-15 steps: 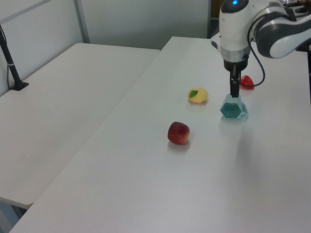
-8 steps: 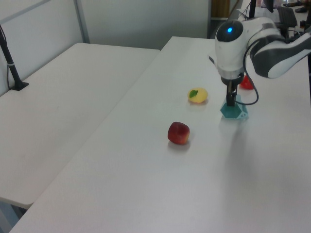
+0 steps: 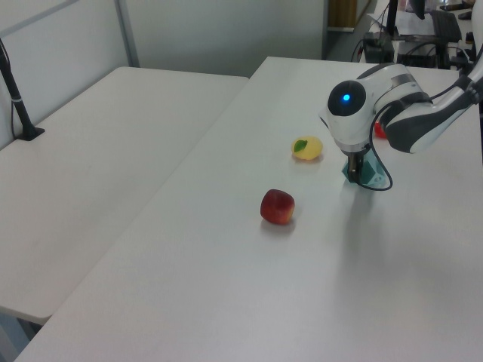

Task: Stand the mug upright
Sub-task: 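Close the gripper on the base end of the teal mug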

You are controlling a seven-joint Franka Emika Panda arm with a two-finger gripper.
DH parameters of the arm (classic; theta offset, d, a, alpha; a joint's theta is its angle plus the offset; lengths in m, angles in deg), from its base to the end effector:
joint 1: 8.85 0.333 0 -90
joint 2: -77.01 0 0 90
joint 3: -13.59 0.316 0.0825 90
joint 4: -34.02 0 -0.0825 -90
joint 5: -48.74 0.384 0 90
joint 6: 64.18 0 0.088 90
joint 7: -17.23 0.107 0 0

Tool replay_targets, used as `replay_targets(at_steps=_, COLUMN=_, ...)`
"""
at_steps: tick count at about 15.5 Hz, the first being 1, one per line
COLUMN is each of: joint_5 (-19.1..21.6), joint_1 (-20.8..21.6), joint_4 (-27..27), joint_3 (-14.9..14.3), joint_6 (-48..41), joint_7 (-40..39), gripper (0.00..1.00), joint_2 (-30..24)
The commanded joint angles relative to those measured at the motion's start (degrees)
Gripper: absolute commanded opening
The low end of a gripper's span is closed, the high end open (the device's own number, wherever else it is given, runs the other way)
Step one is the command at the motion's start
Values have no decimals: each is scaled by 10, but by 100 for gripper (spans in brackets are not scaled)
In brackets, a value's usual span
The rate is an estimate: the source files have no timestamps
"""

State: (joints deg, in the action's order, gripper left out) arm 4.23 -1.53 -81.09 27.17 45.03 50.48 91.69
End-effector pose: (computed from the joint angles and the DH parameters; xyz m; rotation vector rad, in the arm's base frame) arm 0.5476 0.1511 0.3211 2.4351 0.2250 -0.0073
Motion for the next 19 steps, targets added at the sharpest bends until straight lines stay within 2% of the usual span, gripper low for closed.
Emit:
replay_targets(at_steps=1, joint_5=-33, joint_1=-20, joint_4=-22, joint_3=-6, joint_6=15, joint_7=9, gripper=94, joint_2=-5)
replay_targets(at_steps=3, joint_5=-50, joint_1=-24, joint_4=-34, joint_3=-9, joint_6=15, joint_7=9, gripper=83, joint_2=-4)
replay_targets(at_steps=4, joint_5=-56, joint_1=-25, joint_4=-38, joint_3=-10, joint_6=15, joint_7=9, gripper=71, joint_2=-4)
replay_targets(at_steps=5, joint_5=-56, joint_1=-26, joint_4=-40, joint_3=-10, joint_6=14, joint_7=9, gripper=56, joint_2=-4)
replay_targets(at_steps=7, joint_5=-56, joint_1=-27, joint_4=-40, joint_3=-10, joint_6=13, joint_7=9, gripper=16, joint_2=-4)
replay_targets(at_steps=8, joint_5=-53, joint_1=-27, joint_4=-39, joint_3=-9, joint_6=13, joint_7=9, gripper=1, joint_2=-4)
replay_targets(at_steps=15, joint_5=-30, joint_1=-28, joint_4=-33, joint_3=-10, joint_6=9, joint_7=5, gripper=0, joint_2=-11)
replay_targets(at_steps=17, joint_5=-8, joint_1=-32, joint_4=-21, joint_3=-10, joint_6=10, joint_7=4, gripper=0, joint_2=-14)
replay_targets(at_steps=19, joint_5=39, joint_1=-40, joint_4=3, joint_3=-10, joint_6=10, joint_7=-17, gripper=0, joint_2=-22)
